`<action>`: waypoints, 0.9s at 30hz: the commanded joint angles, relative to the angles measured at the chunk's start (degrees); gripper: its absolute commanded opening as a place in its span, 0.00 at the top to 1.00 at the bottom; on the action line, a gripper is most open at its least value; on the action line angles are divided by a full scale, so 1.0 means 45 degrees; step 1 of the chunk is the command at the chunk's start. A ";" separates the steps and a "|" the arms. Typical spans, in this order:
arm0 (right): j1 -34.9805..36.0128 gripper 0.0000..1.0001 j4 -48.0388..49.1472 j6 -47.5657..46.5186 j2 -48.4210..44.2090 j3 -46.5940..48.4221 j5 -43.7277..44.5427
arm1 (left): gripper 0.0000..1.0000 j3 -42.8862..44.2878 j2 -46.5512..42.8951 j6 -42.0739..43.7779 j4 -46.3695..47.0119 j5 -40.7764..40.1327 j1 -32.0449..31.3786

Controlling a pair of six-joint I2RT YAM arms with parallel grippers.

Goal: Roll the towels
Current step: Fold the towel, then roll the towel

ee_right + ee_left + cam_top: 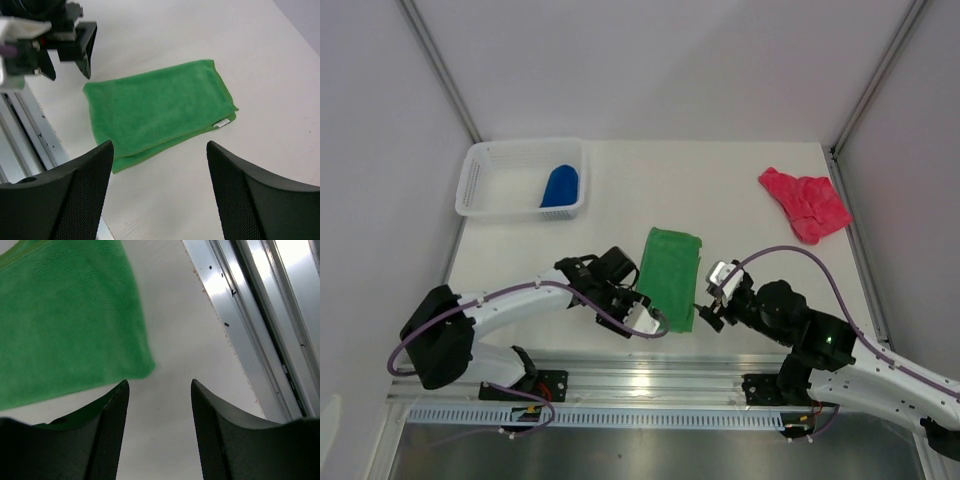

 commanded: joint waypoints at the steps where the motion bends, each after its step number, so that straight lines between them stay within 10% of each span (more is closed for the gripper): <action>1: -0.0052 0.22 0.0962 -0.0166 -0.0469 -0.0341 0.0486 | 0.43 -0.0681 0.0676 0.0592 0.2516 -0.0417 -0.0611; 20: -0.0208 0.23 0.2545 -0.1084 0.0917 -0.1569 0.0391 | 0.49 -0.1211 0.2589 -0.0558 0.4333 -0.1900 -0.0847; 27: -0.1243 0.24 0.2118 -0.1630 0.0858 -0.1805 -0.2205 | 0.93 -0.0644 0.2964 -0.1144 0.3419 -0.1961 -0.0827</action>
